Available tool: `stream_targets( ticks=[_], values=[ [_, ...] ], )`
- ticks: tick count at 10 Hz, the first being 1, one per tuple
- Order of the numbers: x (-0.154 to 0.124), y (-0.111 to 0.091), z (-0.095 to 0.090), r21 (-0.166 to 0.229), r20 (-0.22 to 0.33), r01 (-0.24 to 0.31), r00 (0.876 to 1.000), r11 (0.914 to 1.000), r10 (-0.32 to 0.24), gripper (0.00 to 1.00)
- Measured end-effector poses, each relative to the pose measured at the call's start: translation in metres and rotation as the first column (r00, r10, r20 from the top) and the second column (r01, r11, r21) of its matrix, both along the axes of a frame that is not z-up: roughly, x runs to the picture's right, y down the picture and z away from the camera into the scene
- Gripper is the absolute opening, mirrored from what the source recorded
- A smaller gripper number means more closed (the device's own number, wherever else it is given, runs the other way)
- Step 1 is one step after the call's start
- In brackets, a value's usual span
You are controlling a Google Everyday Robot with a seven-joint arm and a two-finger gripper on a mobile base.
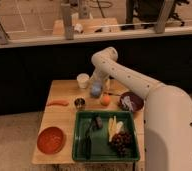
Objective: Place sponge in paper cup
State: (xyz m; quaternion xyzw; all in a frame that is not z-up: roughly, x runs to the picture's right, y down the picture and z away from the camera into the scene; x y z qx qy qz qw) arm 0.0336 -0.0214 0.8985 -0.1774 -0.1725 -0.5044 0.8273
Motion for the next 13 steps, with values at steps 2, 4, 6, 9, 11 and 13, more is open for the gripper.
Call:
stream_targets(
  ticks=[2, 4, 6, 9, 11, 13],
  values=[
    [-0.001, 0.005, 0.007, -0.013, 0.0, 0.01, 1.0, 0.9999, -0.01, 0.8],
    [-0.003, 0.009, 0.013, -0.025, -0.003, 0.013, 1.0, 0.9996, -0.013, 0.8],
    [-0.003, 0.013, 0.018, -0.038, -0.009, 0.015, 1.0, 0.9992, -0.015, 0.8],
    [-0.004, 0.017, 0.021, -0.048, -0.016, 0.022, 1.0, 0.9986, -0.022, 0.77],
    [-0.006, 0.019, 0.022, -0.051, -0.022, 0.027, 0.999, 0.9983, -0.029, 0.57],
    [-0.008, 0.019, 0.021, -0.049, -0.026, 0.033, 0.999, 0.9983, -0.034, 0.39]
  ],
)
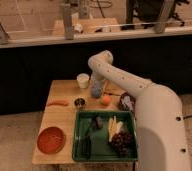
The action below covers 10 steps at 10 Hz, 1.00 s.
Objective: Place sponge in paper cup
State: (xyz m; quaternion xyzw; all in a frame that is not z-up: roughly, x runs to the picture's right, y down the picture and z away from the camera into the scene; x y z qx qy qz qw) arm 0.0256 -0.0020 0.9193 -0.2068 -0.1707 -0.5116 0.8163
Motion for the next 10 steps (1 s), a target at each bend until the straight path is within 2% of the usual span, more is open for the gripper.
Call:
stream_targets(
  ticks=[1, 2, 4, 7, 8, 10],
  values=[
    [-0.001, 0.0, -0.002, 0.003, -0.001, 0.004, 1.0, 1.0, -0.004, 0.31],
    [-0.002, -0.002, -0.004, 0.009, -0.003, 0.005, 1.0, 0.9999, -0.005, 0.29],
    [-0.002, -0.01, -0.018, 0.033, -0.003, 0.005, 1.0, 0.9994, -0.005, 0.29],
    [-0.005, -0.031, -0.05, 0.088, 0.022, -0.012, 1.0, 0.9961, 0.01, 0.29],
    [-0.008, -0.037, -0.056, 0.104, 0.035, -0.019, 0.999, 0.9944, 0.015, 0.29],
    [-0.028, -0.042, -0.056, 0.108, 0.074, -0.035, 0.997, 0.9935, 0.027, 0.29]
  ],
)
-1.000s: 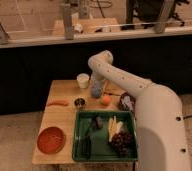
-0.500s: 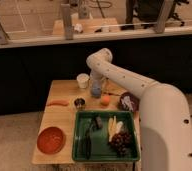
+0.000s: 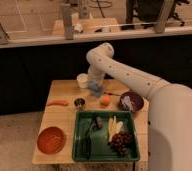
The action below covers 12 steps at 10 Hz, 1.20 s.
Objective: Place sponge in paper cup
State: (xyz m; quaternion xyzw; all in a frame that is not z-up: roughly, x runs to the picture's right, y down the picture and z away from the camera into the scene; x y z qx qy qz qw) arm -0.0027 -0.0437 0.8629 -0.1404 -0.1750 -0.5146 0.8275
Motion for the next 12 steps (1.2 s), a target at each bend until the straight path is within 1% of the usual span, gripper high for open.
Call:
stream_targets(
  ticks=[2, 3, 4, 6, 8, 9, 10, 12],
  values=[
    [-0.027, -0.01, 0.008, 0.002, 0.049, -0.008, 0.999, 1.0, 0.008, 0.29],
    [-0.037, -0.016, 0.012, 0.004, 0.067, -0.011, 0.998, 0.9999, 0.011, 0.29],
    [-0.04, -0.023, 0.017, 0.007, 0.073, -0.016, 0.997, 0.9999, 0.015, 0.29],
    [-0.043, -0.039, 0.031, 0.017, 0.071, -0.028, 0.997, 0.9995, 0.027, 0.29],
    [-0.045, -0.051, 0.044, 0.022, 0.056, -0.034, 0.998, 0.9992, 0.033, 0.29],
    [-0.044, -0.053, 0.049, 0.02, 0.049, -0.036, 0.998, 0.9992, 0.035, 0.32],
    [-0.047, -0.054, 0.052, 0.015, 0.047, -0.038, 0.998, 0.9992, 0.037, 0.4],
    [-0.051, -0.053, 0.056, 0.003, 0.05, -0.046, 0.998, 0.9989, 0.046, 0.62]
  ],
)
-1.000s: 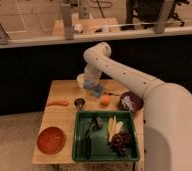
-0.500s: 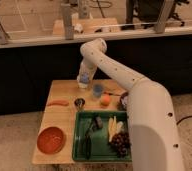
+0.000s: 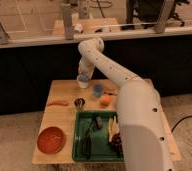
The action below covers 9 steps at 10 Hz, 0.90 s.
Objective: Place sponge in paper cup
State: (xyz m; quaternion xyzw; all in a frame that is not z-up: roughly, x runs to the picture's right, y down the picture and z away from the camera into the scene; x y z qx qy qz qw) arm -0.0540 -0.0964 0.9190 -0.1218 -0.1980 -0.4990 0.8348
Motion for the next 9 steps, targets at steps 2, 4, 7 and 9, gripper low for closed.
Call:
stream_targets(
  ticks=[2, 4, 7, 9],
  values=[
    [-0.001, 0.002, 0.001, -0.005, 0.002, -0.003, 1.0, 1.0, 0.003, 0.78],
    [-0.008, 0.005, 0.002, -0.005, 0.005, -0.01, 1.0, 0.9999, 0.01, 0.8],
    [-0.011, 0.007, 0.002, 0.006, -0.011, -0.021, 1.0, 0.9998, 0.021, 0.8],
    [-0.014, 0.007, -0.001, 0.018, -0.033, -0.032, 0.999, 0.9993, 0.032, 0.8]
  ],
)
